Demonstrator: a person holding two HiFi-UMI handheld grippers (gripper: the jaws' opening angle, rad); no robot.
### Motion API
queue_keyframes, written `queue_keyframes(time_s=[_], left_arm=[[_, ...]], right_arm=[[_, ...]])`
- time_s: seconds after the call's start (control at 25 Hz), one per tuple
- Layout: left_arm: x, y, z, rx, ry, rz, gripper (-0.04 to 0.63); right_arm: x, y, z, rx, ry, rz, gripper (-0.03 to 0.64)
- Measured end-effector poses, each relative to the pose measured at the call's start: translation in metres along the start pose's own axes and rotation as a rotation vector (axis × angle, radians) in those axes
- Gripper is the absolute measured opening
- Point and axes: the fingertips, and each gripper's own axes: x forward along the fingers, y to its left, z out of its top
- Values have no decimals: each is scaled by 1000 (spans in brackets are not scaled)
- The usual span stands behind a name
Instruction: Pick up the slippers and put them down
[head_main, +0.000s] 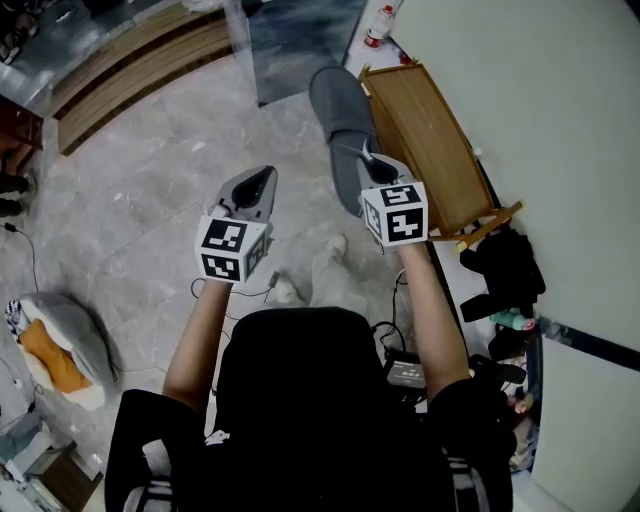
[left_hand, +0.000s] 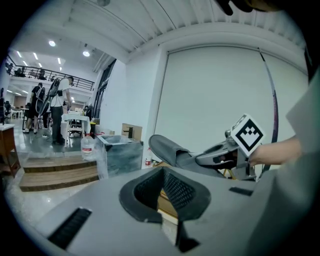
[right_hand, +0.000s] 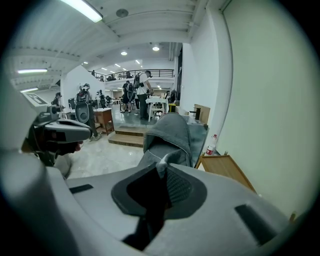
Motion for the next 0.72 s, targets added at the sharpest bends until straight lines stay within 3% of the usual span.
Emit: queue_keyframes(time_s=[0.28,0.72], left_arm=[[-4,8,-11,-25,27,10,5],[18,-11,-34,-42,87,36,5]], right_arm=[[4,10,0,1,15,16,18],[16,-6,-40,53,63,66,18]])
